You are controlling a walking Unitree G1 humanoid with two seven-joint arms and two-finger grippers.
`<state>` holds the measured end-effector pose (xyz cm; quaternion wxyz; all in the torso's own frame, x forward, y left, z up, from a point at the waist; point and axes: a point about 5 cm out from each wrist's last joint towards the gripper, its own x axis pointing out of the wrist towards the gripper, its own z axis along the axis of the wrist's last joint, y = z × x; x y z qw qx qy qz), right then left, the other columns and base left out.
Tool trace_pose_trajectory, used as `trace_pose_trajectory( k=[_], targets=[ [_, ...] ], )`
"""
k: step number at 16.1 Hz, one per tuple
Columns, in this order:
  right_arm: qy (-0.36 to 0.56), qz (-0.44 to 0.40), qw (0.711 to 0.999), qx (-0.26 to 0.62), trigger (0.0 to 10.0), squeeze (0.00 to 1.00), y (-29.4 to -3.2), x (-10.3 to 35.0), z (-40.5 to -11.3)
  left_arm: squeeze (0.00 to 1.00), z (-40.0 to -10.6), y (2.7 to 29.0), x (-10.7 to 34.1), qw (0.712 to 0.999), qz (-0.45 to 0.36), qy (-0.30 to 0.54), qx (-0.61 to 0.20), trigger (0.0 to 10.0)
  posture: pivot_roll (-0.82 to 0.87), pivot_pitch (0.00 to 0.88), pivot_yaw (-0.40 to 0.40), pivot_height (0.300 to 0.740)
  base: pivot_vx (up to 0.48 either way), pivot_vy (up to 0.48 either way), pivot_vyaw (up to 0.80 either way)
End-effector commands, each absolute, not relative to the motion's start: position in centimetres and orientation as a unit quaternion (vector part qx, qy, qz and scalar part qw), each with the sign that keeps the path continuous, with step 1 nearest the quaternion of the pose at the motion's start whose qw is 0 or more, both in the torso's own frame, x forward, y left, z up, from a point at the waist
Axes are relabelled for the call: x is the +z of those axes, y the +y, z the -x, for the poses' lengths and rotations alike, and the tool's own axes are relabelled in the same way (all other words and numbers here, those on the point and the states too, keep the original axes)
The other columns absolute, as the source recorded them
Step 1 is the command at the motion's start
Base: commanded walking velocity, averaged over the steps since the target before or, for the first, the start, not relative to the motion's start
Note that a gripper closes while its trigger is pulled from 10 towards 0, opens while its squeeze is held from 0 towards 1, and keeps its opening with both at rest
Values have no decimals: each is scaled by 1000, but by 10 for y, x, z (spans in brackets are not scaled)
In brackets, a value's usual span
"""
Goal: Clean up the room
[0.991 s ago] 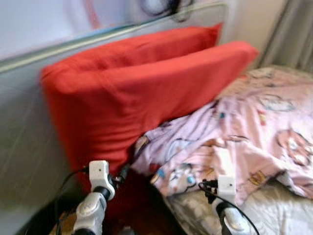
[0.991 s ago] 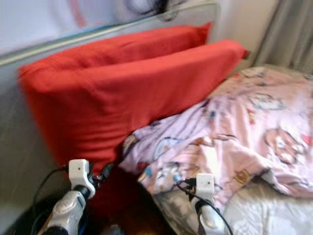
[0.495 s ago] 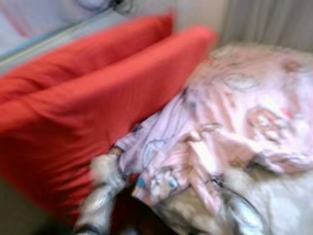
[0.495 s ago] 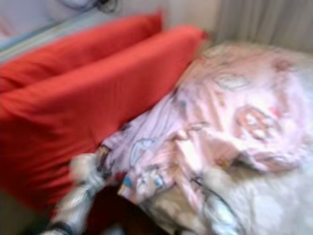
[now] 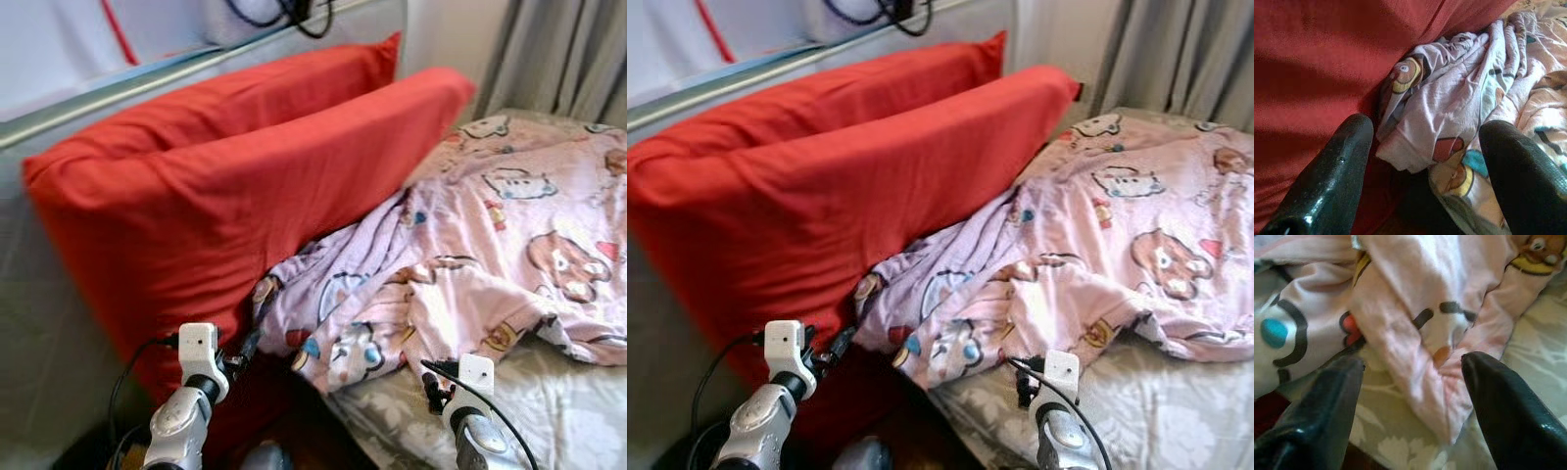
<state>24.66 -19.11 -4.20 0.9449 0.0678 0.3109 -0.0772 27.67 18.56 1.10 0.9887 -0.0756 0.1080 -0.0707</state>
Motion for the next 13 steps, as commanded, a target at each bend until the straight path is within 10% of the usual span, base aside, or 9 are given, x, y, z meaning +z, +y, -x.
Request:
trace_pose_trajectory(
  k=[1, 6, 7, 8, 13],
  targets=[
    [323, -66, 942, -68, 10000, 1000, -188, -46, -243, 0, -278, 187, 14, 989, 74, 105, -74, 10000, 62, 47, 66, 645, 0, 0, 0],
    [328, -41, 941, -69, 10000, 1000, -186, -47, -242, 0, -274, 192, 30, 992, 70, 70, -76, 10000, 125, 120, 76, 645, 0, 0, 0],
    [326, -38, 942, -71, 10000, 208, -185, -46, -243, 0, -272, 192, 34, 993, 68, 63, -79, 10000, 139, 144, 80, 645, 0, 0, 0],
    [323, -36, 943, -74, 10000, 0, -185, -45, -245, 0, -272, 190, 39, 993, 69, 55, -83, 10000, 145, 157, 81, 645, 0, 0, 0],
    [298, -25, 951, -77, 10000, 0, -188, -35, -256, 0, -262, 182, 63, 992, 77, 33, -94, 10000, 160, 229, 80, 645, 0, 0, 0]
  ],
)
